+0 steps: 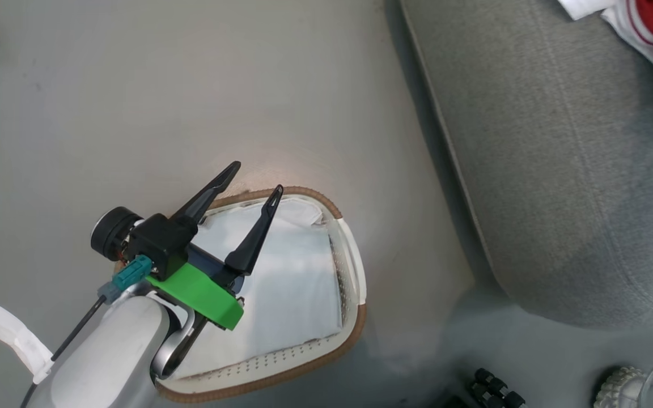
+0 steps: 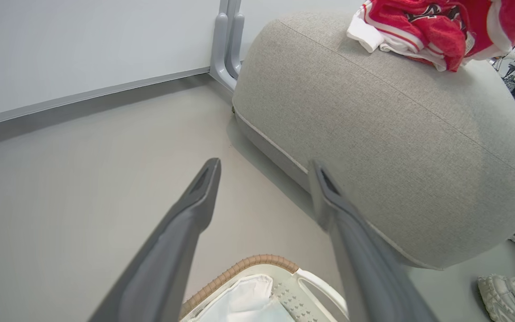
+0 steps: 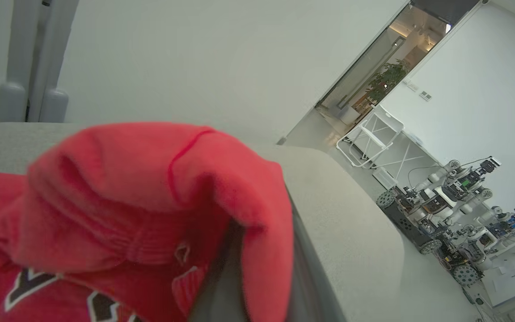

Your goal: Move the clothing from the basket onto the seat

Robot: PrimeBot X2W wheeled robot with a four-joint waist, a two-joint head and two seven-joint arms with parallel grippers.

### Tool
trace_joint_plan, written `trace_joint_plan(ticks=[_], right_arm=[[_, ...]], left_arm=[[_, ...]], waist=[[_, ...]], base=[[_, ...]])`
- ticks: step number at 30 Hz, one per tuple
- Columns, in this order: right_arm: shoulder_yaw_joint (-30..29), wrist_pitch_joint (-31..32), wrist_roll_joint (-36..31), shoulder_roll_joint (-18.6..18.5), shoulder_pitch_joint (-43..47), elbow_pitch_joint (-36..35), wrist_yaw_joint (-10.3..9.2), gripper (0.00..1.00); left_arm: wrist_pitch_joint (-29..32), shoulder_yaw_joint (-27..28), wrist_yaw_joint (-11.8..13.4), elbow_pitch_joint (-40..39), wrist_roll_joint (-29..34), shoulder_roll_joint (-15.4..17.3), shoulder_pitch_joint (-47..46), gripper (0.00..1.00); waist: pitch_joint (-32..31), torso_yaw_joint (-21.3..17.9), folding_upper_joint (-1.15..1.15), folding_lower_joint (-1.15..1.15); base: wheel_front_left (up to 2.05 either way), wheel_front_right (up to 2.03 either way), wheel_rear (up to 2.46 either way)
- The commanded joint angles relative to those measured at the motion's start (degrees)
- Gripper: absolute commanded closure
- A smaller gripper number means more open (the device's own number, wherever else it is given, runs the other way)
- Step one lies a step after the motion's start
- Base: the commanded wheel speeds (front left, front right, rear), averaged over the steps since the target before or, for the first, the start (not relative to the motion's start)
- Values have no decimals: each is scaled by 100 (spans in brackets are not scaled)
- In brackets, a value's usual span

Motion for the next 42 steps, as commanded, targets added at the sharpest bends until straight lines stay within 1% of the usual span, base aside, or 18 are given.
trace_joint_plan(ticks=[1, 2, 3, 4, 5, 6, 11, 15, 20, 26, 27, 31, 35, 39, 42], right_arm=[[-125, -128, -41, 40, 96, 48, -10, 100], [-200, -243, -29, 94, 163, 114, -10, 100], [-281, -333, 3, 142, 222, 180, -10, 86], [-344, -451, 23, 180, 301, 248, -10, 62], [-375, -552, 39, 208, 358, 304, -10, 33], [-410, -657, 91, 240, 418, 390, -10, 0], [-386, -1168, 295, 317, 737, 725, -10, 0], [-152, -1407, 597, 314, 1055, 880, -10, 0], [413, -1477, 1096, 332, 1598, 822, -10, 0], [1320, -1483, 1769, 327, 2196, 644, -9, 0], [1576, -1484, 1861, 337, 2301, 721, -9, 0], [2206, -1485, 2304, 323, 2423, 811, -9, 0], [2889, -1485, 2741, 331, 2346, 984, -9, 0], [3408, -1485, 3128, 330, 2183, 1207, -9, 0], [3676, -1486, 3333, 323, 2095, 1334, -9, 0]], left_arm=[[-1, 31, 6, -12, -20, 16, -81, 0], [-1, 44, 5, -5, -18, 14, -64, 0], [-1, 51, 5, 8, -16, 13, -41, 0], [-1, 54, 6, 24, -27, 5, -5, 0], [-1, 54, 5, 28, -29, -12, 12, 0], [-1, 55, 5, 39, -27, -31, 32, 0], [-1, 114, 6, 163, -42, -121, 154, 0], [-1, 201, 6, 278, -71, -232, 285, 0], [-1, 415, 6, 419, -45, -390, 572, 0], [-2, 708, 6, 666, 4, -544, 854, 0], [-1, 820, 6, 743, 29, -577, 911, 0], [-2, 1262, 6, 951, 77, -710, 1112, 0], [-2, 1751, 5, 1171, 146, -780, 1271, 0], [-2, 2236, 6, 1384, 292, -891, 1385, 0], [-2, 2594, 6, 1509, 492, -988, 1440, 0]], waist=[[253, 264, 0, -1], [249, 264, 0, -1], [233, 255, 0, -1], [202, 237, 0, -1], [174, 221, 0, -1], [125, 198, 0, -1], [-173, 87, 0, -1], [-490, 15, 0, -1], [-896, -69, 0, -1], [-1332, -71, 0, -1], [-1410, -57, 0, -1], [-1650, 43, 0, -1], [-1834, 202, 0, -1], [-1986, 459, 0, -1], [-2082, 643, 0, -1]], base=[[0, 0, 0], [0, 0, 0], [0, 0, 0], [0, 0, 0], [0, 0, 0], [0, 0, 0], [0, 0, 0], [0, 0, 0], [0, 0, 0], [0, 0, 0], [0, 0, 0], [0, 0, 0], [0, 0, 0], [0, 0, 0], [0, 0, 0]])
